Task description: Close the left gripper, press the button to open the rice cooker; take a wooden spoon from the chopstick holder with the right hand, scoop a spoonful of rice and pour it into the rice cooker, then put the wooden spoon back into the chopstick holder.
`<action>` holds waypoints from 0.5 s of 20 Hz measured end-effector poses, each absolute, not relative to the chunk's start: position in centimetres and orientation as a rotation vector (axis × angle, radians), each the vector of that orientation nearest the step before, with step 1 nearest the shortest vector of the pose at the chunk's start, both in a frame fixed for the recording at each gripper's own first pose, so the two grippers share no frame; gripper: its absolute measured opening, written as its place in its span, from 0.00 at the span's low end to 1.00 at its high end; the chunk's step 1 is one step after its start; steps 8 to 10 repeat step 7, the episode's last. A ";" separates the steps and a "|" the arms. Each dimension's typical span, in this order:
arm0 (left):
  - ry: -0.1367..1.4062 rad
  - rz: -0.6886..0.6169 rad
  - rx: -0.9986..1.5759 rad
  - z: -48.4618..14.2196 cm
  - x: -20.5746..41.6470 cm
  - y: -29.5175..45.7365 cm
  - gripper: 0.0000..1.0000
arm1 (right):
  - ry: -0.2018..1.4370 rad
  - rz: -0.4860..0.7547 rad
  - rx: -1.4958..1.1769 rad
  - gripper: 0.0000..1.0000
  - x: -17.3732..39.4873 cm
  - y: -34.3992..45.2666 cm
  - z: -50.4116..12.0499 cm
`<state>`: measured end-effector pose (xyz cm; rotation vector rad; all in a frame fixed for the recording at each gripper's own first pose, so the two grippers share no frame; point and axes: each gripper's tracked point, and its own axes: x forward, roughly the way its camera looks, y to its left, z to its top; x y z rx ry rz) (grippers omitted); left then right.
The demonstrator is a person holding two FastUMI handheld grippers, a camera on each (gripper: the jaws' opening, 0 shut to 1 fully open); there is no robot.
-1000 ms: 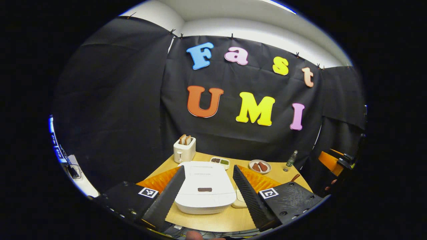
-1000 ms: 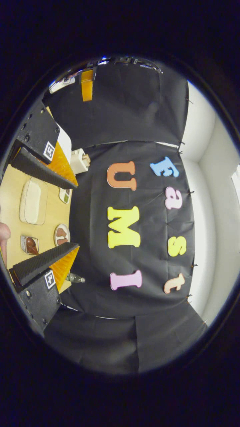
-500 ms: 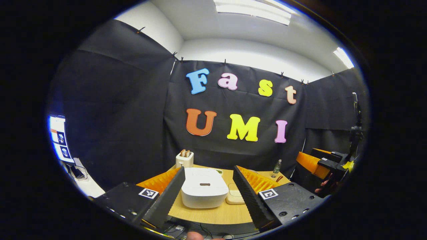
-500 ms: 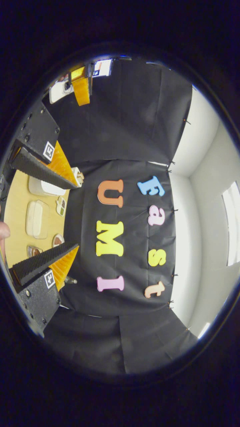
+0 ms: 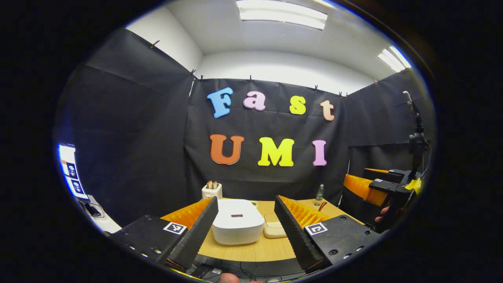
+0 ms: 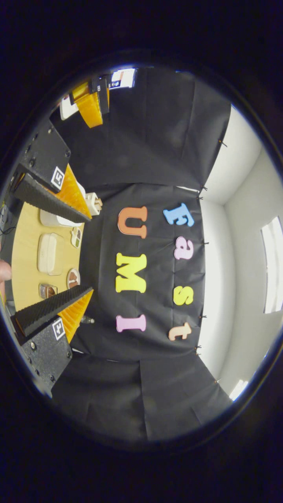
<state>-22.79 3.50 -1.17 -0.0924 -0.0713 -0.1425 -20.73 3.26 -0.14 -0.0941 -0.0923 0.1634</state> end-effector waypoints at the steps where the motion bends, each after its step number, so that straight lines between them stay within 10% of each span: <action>1: -0.071 -0.145 -0.091 -1.2 -22.9 3.5 0.94 | -0.098 0.155 -0.090 0.99 -20.9 2.9 0.0; 10: -0.084 -0.147 -0.093 -0.5 -22.5 2.7 0.94 | -0.097 0.121 -0.064 1.00 -20.9 1.2 -0.4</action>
